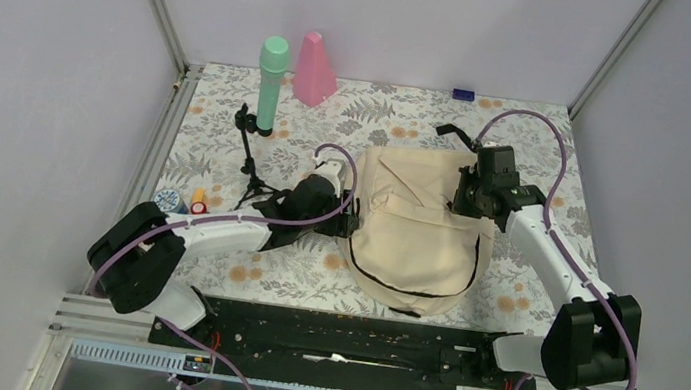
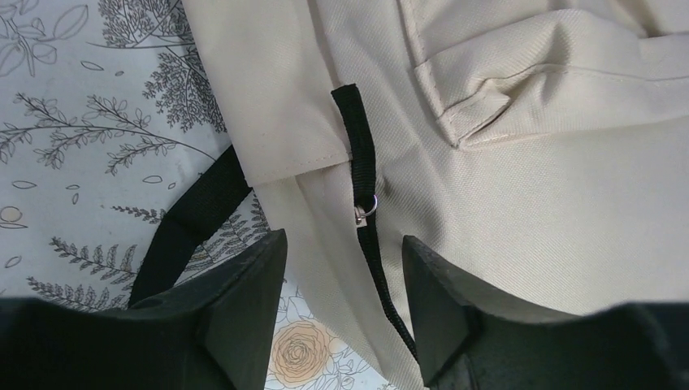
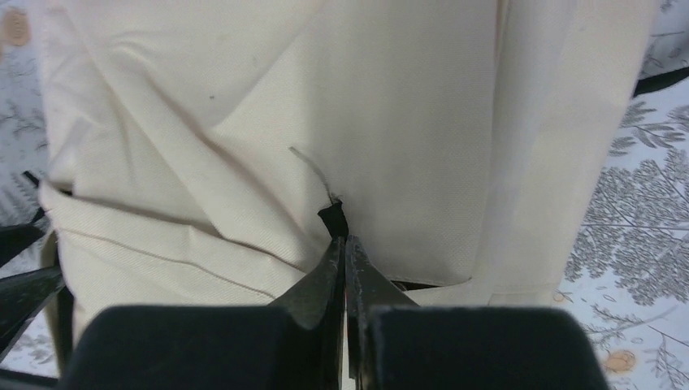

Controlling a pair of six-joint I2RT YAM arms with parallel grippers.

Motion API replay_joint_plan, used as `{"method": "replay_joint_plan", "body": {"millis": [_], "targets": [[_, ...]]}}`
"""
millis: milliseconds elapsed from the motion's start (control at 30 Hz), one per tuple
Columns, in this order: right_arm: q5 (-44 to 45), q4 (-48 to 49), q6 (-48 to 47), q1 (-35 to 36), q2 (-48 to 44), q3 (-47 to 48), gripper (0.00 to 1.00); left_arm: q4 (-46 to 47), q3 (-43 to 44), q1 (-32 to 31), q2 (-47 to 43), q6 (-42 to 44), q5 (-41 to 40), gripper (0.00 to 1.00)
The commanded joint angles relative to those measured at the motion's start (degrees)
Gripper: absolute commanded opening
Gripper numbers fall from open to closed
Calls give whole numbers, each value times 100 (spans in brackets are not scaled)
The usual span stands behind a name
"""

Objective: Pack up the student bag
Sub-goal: Unzip the student bag at the center of the board.

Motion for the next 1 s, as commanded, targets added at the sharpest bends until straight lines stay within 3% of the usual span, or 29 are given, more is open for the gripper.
{"method": "replay_joint_plan", "body": {"millis": [0, 167, 267, 433, 967], "targets": [[-738, 264, 0, -15, -354, -129, 0, 295, 25, 27, 101, 1, 32, 53], [-1323, 580, 189, -6, -368, -212, 0, 367, 1, 27, 197, -25, 104, 39], [-1503, 724, 317, -2, -274, -217, 0, 504, -46, 30, 230, -39, 214, 20], [-1732, 1002, 538, 81, -127, -265, 0, 723, -107, 25, 216, 33, 331, 0], [-1264, 1396, 996, 1091, 282, 157, 0, 902, -115, 32, 136, 111, 610, 0]]}}
